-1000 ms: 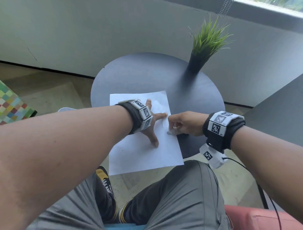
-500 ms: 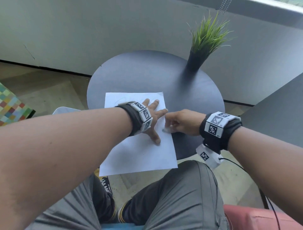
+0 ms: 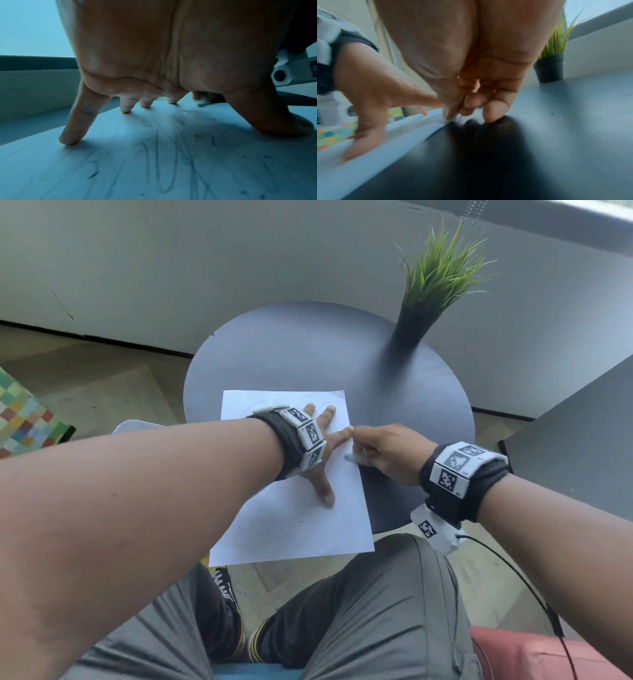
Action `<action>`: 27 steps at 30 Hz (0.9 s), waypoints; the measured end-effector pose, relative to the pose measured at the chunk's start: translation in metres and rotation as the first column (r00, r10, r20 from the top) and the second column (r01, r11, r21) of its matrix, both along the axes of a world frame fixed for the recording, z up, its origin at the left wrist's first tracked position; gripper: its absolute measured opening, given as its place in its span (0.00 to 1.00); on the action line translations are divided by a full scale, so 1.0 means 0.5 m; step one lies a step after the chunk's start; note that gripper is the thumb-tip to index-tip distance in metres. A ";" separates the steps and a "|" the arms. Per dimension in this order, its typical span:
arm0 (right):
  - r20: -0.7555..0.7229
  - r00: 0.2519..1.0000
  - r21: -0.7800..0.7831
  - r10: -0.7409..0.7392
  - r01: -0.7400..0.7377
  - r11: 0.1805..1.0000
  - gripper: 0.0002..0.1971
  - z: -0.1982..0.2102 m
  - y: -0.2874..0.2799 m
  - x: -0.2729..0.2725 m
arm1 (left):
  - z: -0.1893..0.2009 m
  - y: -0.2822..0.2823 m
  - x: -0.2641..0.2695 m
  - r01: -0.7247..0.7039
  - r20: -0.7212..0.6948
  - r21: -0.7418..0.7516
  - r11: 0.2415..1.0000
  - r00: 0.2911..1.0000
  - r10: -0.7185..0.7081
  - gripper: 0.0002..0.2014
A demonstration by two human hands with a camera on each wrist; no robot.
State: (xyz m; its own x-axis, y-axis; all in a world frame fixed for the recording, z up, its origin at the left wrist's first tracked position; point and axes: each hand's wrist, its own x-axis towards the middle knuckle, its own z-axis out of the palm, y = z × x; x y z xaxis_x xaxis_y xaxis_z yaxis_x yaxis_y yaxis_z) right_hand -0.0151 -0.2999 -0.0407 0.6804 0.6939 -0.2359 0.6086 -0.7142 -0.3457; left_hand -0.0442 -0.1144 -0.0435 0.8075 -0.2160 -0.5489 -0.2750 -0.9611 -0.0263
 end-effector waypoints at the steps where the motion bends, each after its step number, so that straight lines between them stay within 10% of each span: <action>1: -0.074 0.995 -0.057 0.066 -0.071 0.996 0.12 0.006 0.000 -0.007 | 0.000 0.000 0.000 -0.002 -0.004 0.009 1.000 1.000 0.002 0.72; 4: -0.189 0.978 -0.135 0.091 -0.118 0.984 0.11 0.022 0.008 -0.010 | -0.001 -0.002 0.001 -0.001 -0.003 0.015 1.000 1.000 0.001 0.72; 8: 0.044 0.994 0.007 -0.102 0.102 0.995 0.11 0.004 0.015 0.003 | -0.004 0.004 0.002 0.004 0.008 -0.014 1.000 1.000 -0.004 0.71; 13: -0.075 0.990 -0.097 0.118 -0.125 0.987 0.05 0.005 0.035 -0.035 | -0.002 0.006 -0.002 0.004 -0.005 -0.015 1.000 1.000 -0.004 0.71; 19: -0.077 0.965 -0.017 -0.250 0.250 0.968 0.13 0.003 0.043 -0.002 | 0.007 0.028 -0.017 0.005 0.045 -0.081 0.997 0.999 -0.001 0.68; 27: 0.047 0.940 -0.110 -0.337 0.340 0.934 0.15 0.008 0.076 -0.052 | -0.006 0.142 -0.061 -0.034 0.032 -0.050 0.998 0.999 0.035 0.66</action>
State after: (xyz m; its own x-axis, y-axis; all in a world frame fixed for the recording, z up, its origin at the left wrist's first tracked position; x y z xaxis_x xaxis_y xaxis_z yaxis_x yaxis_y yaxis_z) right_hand -0.0409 -0.2617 -0.0370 0.8775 0.3906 -0.2782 0.3318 -0.9134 -0.2360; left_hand -0.0745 -0.0436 -0.0464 0.8322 -0.2141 -0.5115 -0.2412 -0.9704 0.0137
